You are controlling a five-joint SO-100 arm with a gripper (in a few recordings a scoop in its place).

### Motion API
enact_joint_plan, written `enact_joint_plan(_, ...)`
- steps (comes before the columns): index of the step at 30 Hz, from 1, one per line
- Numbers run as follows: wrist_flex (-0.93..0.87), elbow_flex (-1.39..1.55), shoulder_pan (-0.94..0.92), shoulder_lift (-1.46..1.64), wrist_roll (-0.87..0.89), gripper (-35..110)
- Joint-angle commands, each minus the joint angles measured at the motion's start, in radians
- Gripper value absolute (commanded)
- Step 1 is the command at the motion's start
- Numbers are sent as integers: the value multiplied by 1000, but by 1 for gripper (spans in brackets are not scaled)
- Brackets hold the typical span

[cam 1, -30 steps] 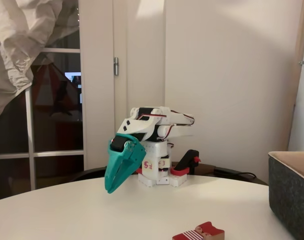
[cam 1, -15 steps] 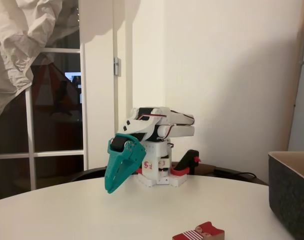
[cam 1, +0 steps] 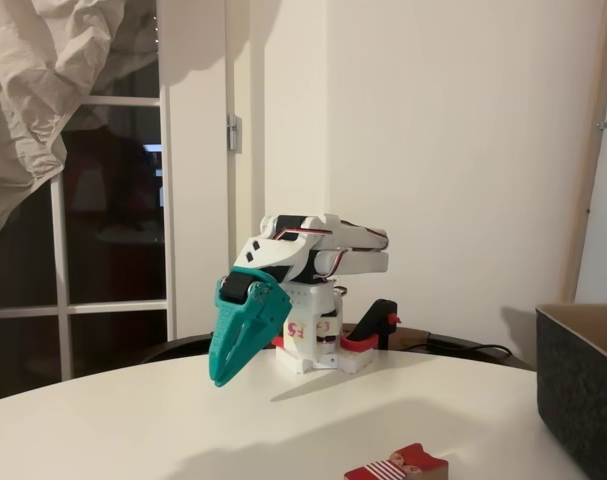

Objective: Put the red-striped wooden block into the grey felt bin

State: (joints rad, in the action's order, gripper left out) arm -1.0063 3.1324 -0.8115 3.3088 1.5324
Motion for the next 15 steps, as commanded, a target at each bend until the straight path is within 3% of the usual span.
enact_joint_plan(1, -23, 12, -18, 29, 18, 0)
enact_joint_plan(15, -23, 12, -18, 29, 28, 0)
